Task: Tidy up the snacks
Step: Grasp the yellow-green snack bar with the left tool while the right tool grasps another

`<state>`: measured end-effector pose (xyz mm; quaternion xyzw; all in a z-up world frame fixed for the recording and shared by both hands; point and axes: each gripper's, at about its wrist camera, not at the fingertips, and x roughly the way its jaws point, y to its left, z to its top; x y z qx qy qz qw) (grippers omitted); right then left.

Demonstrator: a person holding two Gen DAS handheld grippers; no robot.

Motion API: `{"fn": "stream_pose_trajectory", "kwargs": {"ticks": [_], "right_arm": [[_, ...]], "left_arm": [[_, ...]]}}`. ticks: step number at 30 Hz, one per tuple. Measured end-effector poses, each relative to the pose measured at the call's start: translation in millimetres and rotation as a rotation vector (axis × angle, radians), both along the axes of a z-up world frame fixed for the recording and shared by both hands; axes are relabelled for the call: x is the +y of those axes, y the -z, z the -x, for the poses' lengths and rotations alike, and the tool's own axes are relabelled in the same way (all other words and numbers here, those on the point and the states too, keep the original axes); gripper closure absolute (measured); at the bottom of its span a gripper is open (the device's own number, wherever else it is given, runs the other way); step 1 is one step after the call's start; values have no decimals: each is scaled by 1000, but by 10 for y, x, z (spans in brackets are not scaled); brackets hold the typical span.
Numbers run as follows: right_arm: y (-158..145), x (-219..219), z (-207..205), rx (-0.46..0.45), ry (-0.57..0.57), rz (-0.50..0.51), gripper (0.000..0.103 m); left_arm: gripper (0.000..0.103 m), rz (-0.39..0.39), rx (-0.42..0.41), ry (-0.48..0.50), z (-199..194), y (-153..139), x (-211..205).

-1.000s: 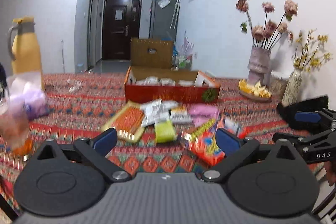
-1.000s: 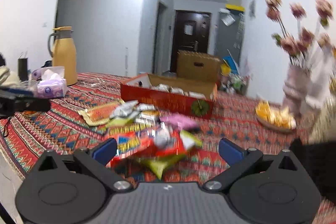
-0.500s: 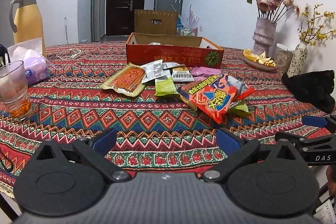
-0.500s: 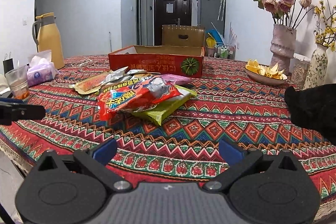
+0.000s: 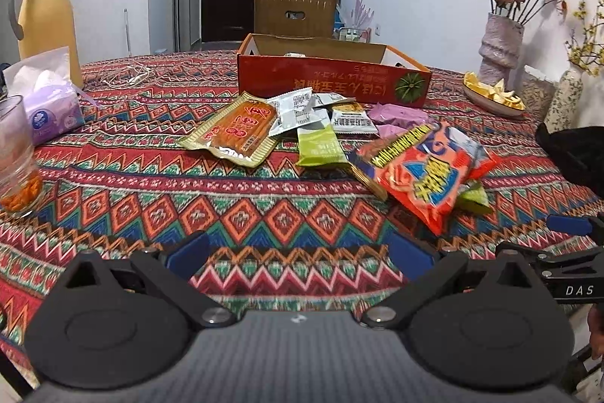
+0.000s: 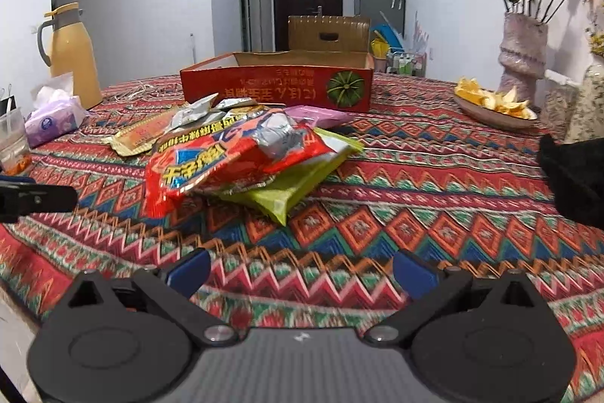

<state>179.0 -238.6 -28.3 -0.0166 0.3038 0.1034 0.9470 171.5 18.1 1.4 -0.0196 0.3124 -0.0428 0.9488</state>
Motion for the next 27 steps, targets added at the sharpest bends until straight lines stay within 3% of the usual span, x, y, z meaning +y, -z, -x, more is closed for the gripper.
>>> {"fn": "stream_pose_trajectory", "kwargs": {"ticks": [7, 14, 16, 18, 23, 25, 26, 27], "right_arm": [[31, 122, -544, 44, 5, 6, 1], [-68, 36, -1052, 51, 65, -113, 2], [-80, 28, -1184, 48, 78, -117, 2], [-64, 36, -1316, 48, 85, -109, 2], [-7, 11, -1454, 70, 98, -90, 12], [29, -3, -1475, 84, 97, -117, 13], [42, 10, -1484, 86, 92, -116, 14], [45, 39, -1489, 83, 84, -89, 16]], "left_arm": [[1, 1, 2, 16, -502, -8, -8], [21, 7, -17, 63, -1144, -106, -41], [25, 3, 8, 81, -1386, -64, -79], [35, 12, 44, 90, -1593, -3, -106], [42, 71, 138, 86, -1944, 182, -130], [41, 90, 125, 74, -1977, 236, -145], [45, 78, 116, 70, -1975, 247, -165], [61, 55, 110, 63, -1972, 248, -199]]}}
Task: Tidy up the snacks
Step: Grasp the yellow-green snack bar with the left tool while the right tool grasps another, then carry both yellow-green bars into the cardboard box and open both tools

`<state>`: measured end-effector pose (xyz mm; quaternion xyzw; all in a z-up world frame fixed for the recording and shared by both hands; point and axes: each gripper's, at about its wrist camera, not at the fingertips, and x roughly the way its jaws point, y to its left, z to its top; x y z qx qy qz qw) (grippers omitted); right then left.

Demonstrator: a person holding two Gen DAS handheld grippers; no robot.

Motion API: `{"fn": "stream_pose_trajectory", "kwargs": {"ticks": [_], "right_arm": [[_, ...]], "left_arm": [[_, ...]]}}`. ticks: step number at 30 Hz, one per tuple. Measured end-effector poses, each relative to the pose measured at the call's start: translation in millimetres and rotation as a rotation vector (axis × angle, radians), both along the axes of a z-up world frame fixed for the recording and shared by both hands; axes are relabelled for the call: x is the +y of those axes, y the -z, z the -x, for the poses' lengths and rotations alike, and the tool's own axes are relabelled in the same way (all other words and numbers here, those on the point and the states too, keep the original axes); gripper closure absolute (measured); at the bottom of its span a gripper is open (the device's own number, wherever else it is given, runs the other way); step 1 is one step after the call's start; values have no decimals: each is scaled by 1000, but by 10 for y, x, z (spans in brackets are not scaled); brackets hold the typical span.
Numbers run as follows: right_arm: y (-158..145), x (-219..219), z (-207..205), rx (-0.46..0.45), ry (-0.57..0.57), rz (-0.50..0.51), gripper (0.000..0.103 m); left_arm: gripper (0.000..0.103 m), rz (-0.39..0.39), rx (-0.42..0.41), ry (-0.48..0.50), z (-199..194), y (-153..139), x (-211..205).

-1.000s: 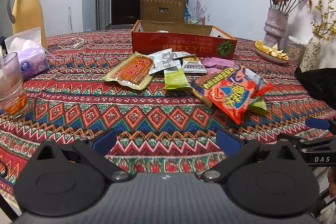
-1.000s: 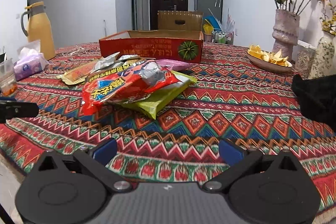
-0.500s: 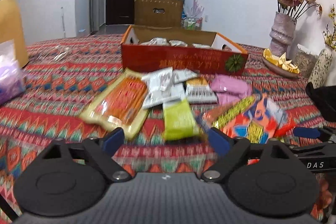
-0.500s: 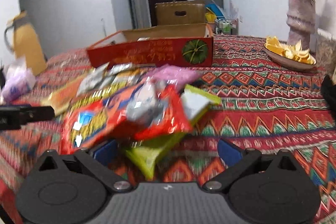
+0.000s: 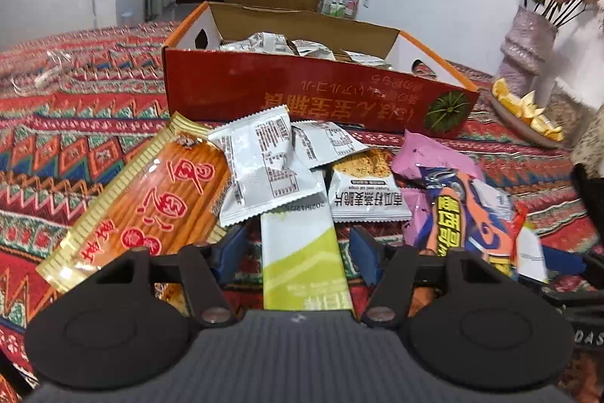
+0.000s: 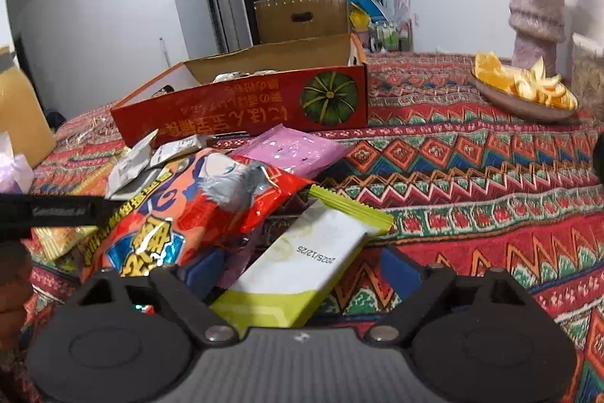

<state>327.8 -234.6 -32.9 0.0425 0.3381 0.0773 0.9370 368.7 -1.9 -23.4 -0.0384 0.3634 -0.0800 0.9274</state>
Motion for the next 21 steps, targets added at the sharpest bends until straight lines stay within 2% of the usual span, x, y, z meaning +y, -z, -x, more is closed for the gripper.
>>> {"fn": "stream_pose_trajectory", "kwargs": {"ticks": [3, 4, 5, 7, 10, 11, 14, 15, 16, 19, 21], "right_arm": [[-25, 25, 57, 4, -48, 39, 48], [-35, 11, 98, 6, -61, 60, 53], [-45, -10, 143, 7, -67, 83, 64], [-57, -117, 270, 11, -57, 137, 65], [-67, -295, 418, 17, -58, 134, 63], [-57, -323, 437, 14, -63, 125, 61], [-53, -329, 430, 14, -52, 118, 64], [-60, -318, 439, 15, -51, 121, 66], [-65, -306, 469, 16, -52, 128, 67], [-78, -304, 696, 2, -65, 135, 68], [-86, -356, 860, -3, -54, 119, 68]], "left_arm": [[65, -32, 5, 9, 97, -22, -43], [65, -28, 10, 13, 145, -29, -21], [65, -23, 14, 11, 227, -36, 6], [65, -28, 23, 15, 458, -52, 63], [59, -39, 5, 20, 833, -26, 79], [53, -54, -6, 16, 878, -13, 57], [48, -85, -16, 18, 905, -7, -20], [61, -97, -13, 11, 917, -17, -46], [66, -115, -11, 2, 930, -29, -61], [67, -63, 14, 18, 1094, -78, -14], [67, -62, 2, 7, 1297, -132, 17]]}}
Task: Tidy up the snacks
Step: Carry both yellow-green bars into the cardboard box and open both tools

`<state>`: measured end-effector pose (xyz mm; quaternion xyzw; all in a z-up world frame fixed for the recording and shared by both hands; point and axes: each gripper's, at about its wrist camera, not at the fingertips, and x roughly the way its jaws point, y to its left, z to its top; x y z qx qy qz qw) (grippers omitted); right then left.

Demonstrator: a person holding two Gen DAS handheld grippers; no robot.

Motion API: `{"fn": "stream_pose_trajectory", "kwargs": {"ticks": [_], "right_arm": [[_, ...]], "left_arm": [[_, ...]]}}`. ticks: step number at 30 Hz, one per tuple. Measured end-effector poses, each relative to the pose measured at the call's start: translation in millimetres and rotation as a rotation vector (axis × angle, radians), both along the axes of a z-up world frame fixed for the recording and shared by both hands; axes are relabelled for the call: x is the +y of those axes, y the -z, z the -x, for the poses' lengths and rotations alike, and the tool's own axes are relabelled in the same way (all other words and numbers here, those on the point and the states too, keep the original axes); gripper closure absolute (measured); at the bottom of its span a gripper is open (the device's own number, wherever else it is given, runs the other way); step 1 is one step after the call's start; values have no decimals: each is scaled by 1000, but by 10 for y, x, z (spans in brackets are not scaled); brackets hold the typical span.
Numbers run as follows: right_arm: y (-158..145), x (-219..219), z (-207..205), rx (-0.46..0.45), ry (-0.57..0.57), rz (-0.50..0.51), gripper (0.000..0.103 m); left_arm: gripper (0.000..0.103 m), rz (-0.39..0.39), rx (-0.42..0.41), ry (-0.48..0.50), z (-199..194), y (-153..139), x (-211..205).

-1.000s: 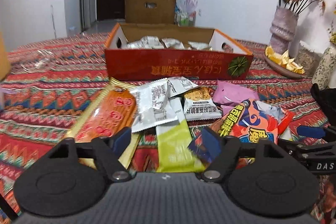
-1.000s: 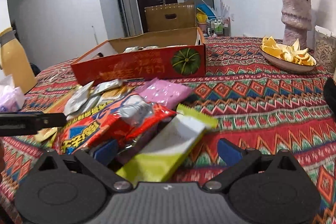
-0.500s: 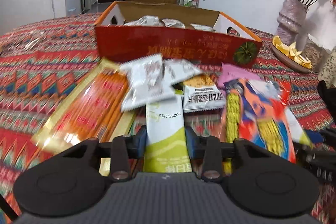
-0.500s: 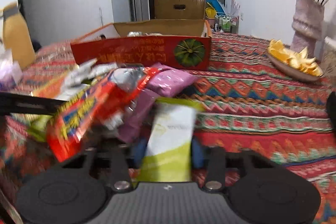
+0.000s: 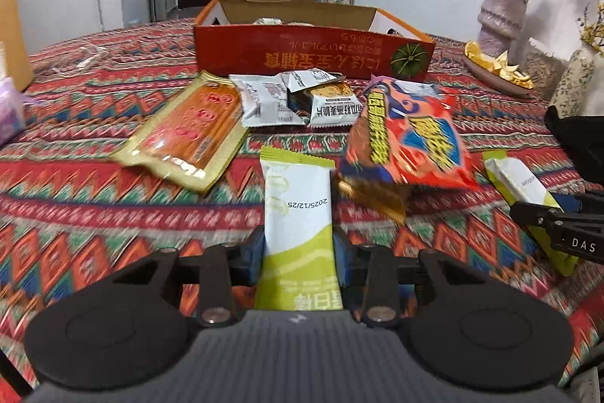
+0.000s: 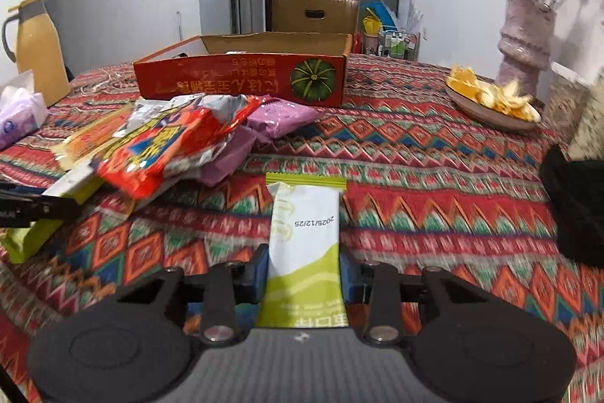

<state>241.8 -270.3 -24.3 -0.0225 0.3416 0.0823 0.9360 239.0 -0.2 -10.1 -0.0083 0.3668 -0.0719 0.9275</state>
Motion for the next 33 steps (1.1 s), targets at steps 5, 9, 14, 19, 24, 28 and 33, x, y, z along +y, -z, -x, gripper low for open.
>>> {"fn": "stream_pose_trajectory", "kwargs": {"ticks": [5, 9, 14, 19, 24, 28, 33], "right_arm": [[-60, -115, 306, -23, 30, -22, 68], [-116, -99, 330, -49, 22, -24, 68], [-240, -117, 274, -83, 6, -62, 68], [-571, -141, -151, -150, -49, -80, 68], [-963, -110, -1019, -198, -113, -130, 68], [-1052, -37, -2008, -152, -108, -214, 67], [-898, 238, -3085, -95, -32, -113, 67]], "left_arm": [[67, 34, -60, 0, 284, -234, 52], [67, 28, -89, -7, 281, -334, 33], [67, 72, -91, 9, 156, -439, 68], [67, 87, -170, 25, -337, -773, 192], [66, 62, -207, 27, -1263, -1061, 320], [66, 50, -172, 16, -2170, -1120, 388], [65, -35, -122, 15, -3118, -879, 357]]}}
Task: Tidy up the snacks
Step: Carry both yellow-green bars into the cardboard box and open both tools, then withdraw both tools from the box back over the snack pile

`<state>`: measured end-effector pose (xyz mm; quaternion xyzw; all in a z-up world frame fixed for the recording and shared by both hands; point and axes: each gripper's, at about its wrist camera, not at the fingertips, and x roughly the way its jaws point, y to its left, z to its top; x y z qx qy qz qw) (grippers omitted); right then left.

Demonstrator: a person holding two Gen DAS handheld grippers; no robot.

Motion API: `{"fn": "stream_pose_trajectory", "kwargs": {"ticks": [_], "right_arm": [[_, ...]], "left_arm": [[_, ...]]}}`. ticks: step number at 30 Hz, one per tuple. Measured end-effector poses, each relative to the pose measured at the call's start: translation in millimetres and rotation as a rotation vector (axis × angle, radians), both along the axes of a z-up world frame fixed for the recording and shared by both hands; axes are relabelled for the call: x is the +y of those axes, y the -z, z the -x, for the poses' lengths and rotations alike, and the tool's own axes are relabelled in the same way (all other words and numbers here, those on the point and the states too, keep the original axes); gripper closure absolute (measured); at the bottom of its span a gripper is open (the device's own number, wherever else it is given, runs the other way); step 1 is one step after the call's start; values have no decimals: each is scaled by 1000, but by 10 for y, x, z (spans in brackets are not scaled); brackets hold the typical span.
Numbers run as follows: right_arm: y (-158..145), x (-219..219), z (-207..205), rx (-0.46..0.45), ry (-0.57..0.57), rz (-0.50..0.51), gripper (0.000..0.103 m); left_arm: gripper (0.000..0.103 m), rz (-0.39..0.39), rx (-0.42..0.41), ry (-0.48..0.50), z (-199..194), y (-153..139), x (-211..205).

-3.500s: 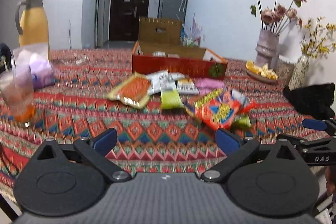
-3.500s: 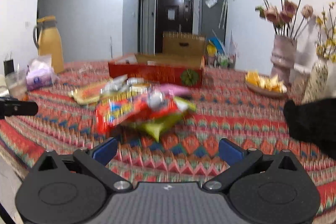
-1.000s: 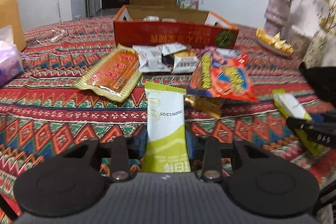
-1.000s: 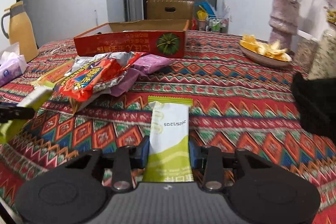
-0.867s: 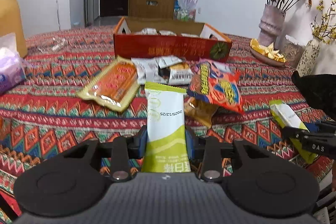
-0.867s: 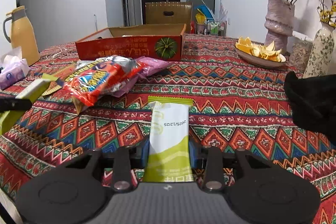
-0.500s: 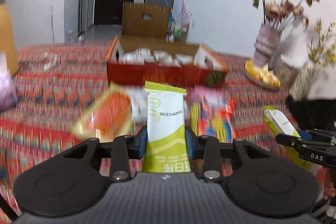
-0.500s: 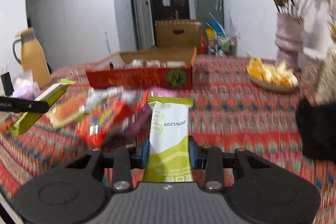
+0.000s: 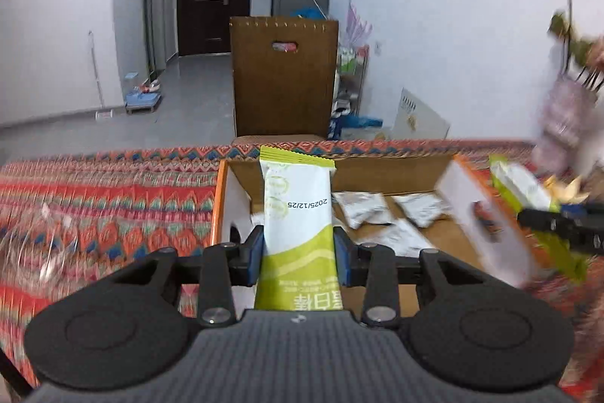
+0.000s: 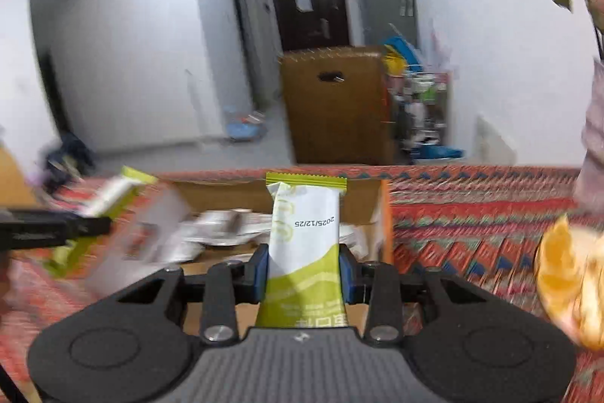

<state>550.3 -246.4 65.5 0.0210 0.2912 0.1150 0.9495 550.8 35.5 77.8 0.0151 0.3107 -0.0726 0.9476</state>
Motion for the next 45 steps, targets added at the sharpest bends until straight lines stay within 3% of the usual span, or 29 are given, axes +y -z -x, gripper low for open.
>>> {"fn": "stream_pose_trajectory", "kwargs": {"ticks": [5, 7, 9, 12, 15, 19, 21, 26, 32, 38, 45], "right_arm": [[336, 262, -636, 62, 62, 171, 67], [460, 353, -751, 62, 86, 241, 64], [564, 432, -779, 43, 97, 318, 51], [585, 492, -707, 29, 69, 316, 38], [463, 488, -587, -3, 64, 293, 30], [153, 349, -388, -37, 52, 234, 25], [-25, 260, -206, -56, 42, 200, 18], [-362, 120, 397, -114, -7, 212, 14], [-586, -49, 1241, -185, -44, 194, 7], [-587, -70, 2159, -255, -103, 206, 5], [-370, -88, 3028, -292, -125, 176, 1]], "left_arm": [[62, -29, 113, -64, -600, 396, 33], [49, -47, 112, -62, -644, 488, 30], [43, -55, 87, -39, -605, 510, 16], [32, -49, 54, -24, -521, 443, 47], [29, -63, 8, -27, -391, 282, 72], [21, -64, 4, -32, -171, 26, 19], [20, -75, -25, -2, 32, -114, -20], [12, -39, -88, 46, 672, -468, -67], [4, -47, -209, 84, 1650, -660, -208], [0, -31, -310, 83, 2641, -612, -323], [0, 6, -329, 2, 3442, -351, -286]]}}
